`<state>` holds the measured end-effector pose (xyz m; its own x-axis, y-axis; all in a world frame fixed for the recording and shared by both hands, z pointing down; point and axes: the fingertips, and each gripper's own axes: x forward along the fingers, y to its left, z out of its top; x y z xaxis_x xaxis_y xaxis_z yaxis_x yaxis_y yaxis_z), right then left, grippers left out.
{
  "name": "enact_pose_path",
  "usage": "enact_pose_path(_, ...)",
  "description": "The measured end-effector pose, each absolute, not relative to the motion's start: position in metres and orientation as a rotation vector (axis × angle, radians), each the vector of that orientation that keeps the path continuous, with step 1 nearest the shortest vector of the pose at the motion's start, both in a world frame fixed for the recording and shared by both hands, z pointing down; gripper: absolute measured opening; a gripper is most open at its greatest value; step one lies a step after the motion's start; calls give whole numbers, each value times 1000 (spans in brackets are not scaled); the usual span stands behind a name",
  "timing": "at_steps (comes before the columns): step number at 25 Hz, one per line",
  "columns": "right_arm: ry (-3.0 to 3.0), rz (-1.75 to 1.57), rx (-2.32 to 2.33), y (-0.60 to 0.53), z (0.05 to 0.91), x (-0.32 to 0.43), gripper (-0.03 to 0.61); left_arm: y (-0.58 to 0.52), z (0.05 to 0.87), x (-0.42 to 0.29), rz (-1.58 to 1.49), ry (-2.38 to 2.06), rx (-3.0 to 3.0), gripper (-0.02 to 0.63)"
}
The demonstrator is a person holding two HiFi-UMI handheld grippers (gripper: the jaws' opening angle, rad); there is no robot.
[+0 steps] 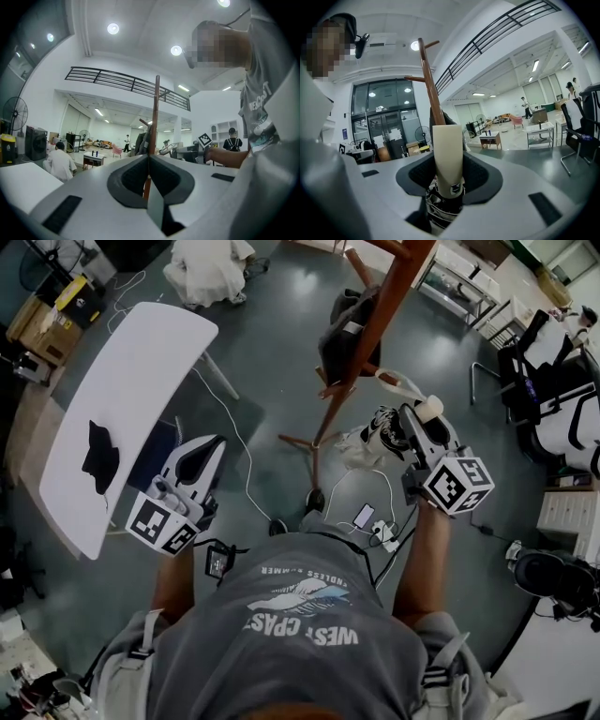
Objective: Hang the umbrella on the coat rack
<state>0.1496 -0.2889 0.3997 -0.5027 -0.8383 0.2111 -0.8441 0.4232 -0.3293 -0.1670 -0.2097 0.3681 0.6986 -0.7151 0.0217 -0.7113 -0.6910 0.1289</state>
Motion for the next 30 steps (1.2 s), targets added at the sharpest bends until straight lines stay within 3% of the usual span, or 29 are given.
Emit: enact_pose_path(30,-2520,823,1435,-308,491,148,181,-231,391,-138,34,-1120,2738,18)
